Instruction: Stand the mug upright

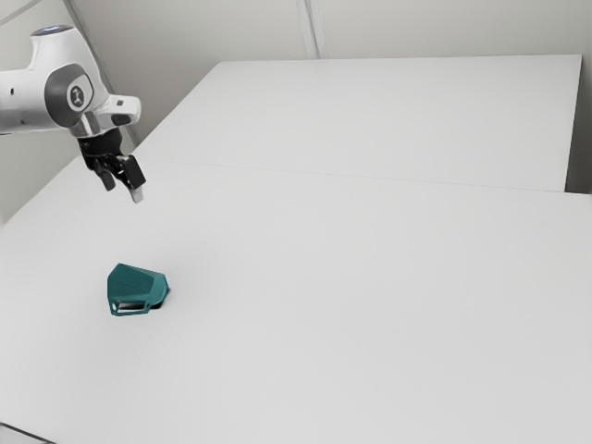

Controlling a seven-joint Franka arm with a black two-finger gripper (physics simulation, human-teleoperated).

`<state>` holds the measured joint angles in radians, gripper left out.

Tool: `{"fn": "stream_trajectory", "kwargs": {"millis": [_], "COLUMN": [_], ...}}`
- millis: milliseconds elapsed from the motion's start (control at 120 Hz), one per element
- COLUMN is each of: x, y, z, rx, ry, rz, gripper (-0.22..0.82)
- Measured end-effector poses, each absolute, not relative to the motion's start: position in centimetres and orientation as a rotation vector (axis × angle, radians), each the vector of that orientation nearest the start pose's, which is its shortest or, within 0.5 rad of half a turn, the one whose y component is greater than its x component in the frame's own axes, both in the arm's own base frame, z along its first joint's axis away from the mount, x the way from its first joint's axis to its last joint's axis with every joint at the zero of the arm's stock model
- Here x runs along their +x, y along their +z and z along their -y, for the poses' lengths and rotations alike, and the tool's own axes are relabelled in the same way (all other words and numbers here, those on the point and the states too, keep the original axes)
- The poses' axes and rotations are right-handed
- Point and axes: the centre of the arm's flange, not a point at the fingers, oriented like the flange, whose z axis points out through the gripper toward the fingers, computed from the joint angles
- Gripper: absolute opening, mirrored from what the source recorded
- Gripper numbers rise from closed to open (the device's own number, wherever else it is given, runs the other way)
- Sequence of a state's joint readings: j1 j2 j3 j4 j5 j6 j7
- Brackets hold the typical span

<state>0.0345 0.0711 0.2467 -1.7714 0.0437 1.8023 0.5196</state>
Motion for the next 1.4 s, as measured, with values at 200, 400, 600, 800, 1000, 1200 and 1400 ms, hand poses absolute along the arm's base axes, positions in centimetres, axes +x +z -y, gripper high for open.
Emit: {"fn": "stream_trajectory", "kwargs": {"millis": [200, 400, 600, 800, 1000, 1200, 1400], "x": [55.2, 52.4, 50.4, 49.5, 48.8, 48.2, 48.7], "y": [50.8, 47.9, 44.9, 41.6, 37.7, 34.8, 32.6], "z": [-17.1, -22.0, -24.9, -27.1, -29.4, -31.4, -31.4], "rx": [-3.138, -3.297, -3.428, -3.509, -3.559, -3.601, -3.686], "ry": [0.071, 0.064, 0.047, 0.044, 0.077, 0.08, 0.047], "rz": [-0.293, -0.072, 0.091, 0.159, 0.18, 0.17, 0.128], "gripper": [0.6, 0.6, 0.6, 0.6, 0.6, 0.6, 0.6]}}
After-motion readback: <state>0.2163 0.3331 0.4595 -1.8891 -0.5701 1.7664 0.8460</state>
